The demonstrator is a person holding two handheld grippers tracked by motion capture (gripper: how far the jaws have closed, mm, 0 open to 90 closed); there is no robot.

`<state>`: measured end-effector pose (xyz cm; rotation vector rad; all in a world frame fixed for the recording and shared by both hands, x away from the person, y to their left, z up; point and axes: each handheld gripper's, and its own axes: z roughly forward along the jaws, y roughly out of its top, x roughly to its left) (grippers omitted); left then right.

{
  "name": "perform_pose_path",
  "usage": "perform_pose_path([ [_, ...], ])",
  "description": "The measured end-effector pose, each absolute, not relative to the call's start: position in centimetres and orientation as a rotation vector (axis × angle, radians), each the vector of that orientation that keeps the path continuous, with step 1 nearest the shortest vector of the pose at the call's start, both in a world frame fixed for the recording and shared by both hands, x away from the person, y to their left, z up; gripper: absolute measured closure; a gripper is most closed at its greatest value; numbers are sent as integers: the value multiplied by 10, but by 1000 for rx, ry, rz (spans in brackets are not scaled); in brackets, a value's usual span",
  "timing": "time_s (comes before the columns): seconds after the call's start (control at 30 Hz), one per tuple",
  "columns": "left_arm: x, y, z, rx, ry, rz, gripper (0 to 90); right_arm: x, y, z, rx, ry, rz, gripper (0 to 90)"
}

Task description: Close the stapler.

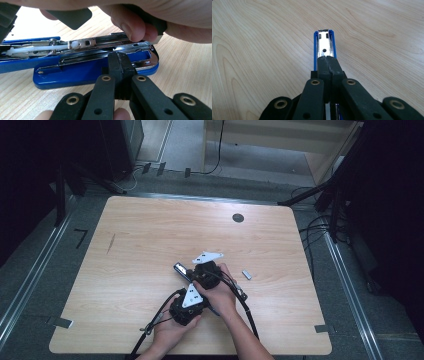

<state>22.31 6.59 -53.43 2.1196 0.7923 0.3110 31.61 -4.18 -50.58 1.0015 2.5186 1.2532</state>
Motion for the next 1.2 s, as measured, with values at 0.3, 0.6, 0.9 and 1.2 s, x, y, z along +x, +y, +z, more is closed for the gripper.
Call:
perform_pose_path([
  [0.3, 223, 66, -534, 2120, 792, 310, 900, 316, -45, -504, 998, 2510, 1263, 900],
  [0.6, 223, 66, -534, 2119, 794, 313, 900, 315, -71, -491, 1032, 2432, 1331, 864],
  [0.9, 223, 66, -534, 2117, 792, 308, 900, 316, -118, -483, 1116, 2328, 1342, 875],
  [1.2, 223, 66, -534, 2118, 793, 312, 900, 319, -158, -485, 1170, 2264, 1291, 900],
])
